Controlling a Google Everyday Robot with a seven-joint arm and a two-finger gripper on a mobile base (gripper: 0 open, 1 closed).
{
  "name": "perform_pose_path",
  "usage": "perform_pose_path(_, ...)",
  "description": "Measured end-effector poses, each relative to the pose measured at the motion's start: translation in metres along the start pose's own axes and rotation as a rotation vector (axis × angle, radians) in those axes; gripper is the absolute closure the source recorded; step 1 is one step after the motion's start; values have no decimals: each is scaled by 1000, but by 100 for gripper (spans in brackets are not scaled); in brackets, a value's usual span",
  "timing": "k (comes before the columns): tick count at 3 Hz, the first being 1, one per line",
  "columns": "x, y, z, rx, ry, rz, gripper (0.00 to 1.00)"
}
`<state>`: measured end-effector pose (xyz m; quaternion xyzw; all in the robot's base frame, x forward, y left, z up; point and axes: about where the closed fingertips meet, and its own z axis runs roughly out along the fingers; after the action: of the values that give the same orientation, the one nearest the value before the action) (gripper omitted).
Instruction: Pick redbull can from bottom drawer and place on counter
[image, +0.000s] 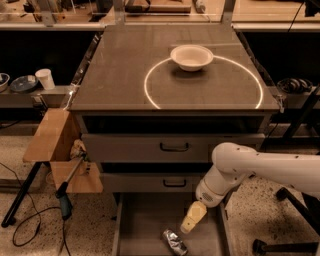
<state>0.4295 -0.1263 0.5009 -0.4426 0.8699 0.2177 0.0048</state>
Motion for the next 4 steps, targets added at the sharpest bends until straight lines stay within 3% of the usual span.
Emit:
perform_pose_path(1,7,-9,26,-17,12,51,0)
perform_pose_path(3,11,-4,45,3,37,55,0)
perform_pose_path(4,16,-8,100,41,66,85,0)
